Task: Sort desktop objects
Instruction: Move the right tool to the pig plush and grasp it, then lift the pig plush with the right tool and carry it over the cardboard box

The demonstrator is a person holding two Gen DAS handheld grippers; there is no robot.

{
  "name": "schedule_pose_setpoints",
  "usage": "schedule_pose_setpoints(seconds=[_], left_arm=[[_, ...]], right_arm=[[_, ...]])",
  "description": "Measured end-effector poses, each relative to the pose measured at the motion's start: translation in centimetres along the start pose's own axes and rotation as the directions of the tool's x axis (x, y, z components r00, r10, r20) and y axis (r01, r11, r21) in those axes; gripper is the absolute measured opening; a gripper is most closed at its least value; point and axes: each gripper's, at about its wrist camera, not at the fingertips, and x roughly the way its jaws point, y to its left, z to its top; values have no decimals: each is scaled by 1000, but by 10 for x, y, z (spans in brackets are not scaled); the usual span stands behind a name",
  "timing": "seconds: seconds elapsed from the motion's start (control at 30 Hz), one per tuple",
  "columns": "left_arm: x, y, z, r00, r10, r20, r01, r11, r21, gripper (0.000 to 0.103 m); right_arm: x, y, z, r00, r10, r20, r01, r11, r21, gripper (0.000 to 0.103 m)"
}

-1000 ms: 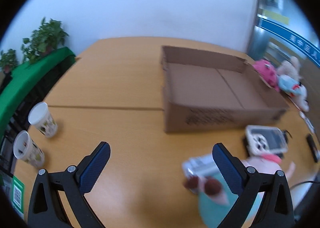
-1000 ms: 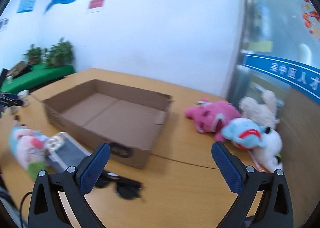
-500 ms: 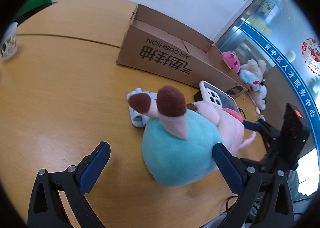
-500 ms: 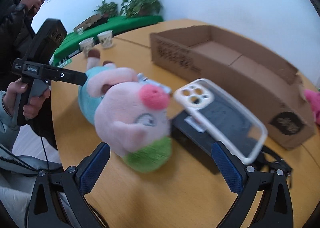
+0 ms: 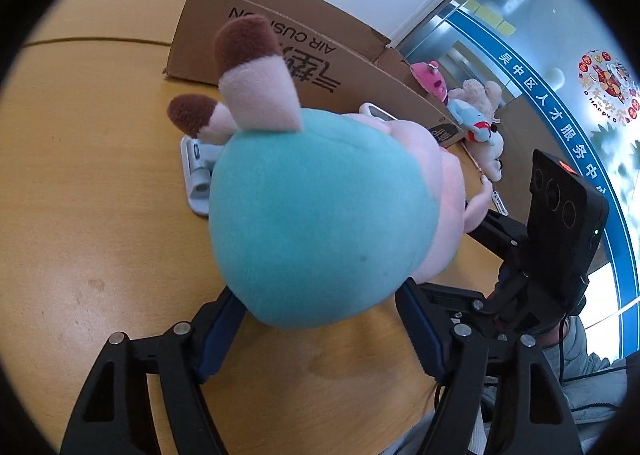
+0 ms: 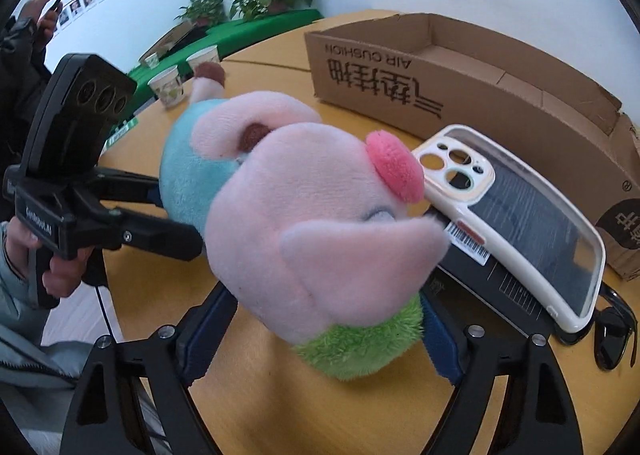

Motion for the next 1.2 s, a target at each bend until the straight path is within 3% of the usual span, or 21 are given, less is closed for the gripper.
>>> schedule_pose_setpoints(seconds=[0.17, 0.33, 0.5, 0.67, 0.8, 0.93, 1.2], left_arm=[[-15, 0, 8, 998, 25, 55, -27, 999, 41, 75], [-10, -2, 34, 997, 5, 72, -13, 995, 99, 76], [-8, 1, 37, 998, -14, 63, 6, 992, 125, 71], [-19, -11, 35, 996, -4, 88, -10, 987, 161, 69], [-42, -36, 49, 987, 1, 162, -36, 976, 216, 69], [-64, -64, 75, 970, -9, 242, -66, 952, 299, 69], [-89, -114, 146, 929, -72, 364, -109, 884, 455, 67]], right_arm=[[-2, -2, -1, 1000, -14, 0, 14, 1000, -1, 95], [18, 0, 20, 999, -25, -26, 25, 1000, -6, 95], [26, -7, 26, 998, -54, -34, 54, 998, 24, 78], [16, -1, 36, 996, -85, -8, 85, 996, -9, 76], [-12, 0, 51, 992, -105, 66, 107, 994, -30, 76], [-46, 0, 76, 974, -160, 162, 171, 984, -53, 75], [-107, -25, 138, 905, -284, 318, 322, 944, -70, 75]])
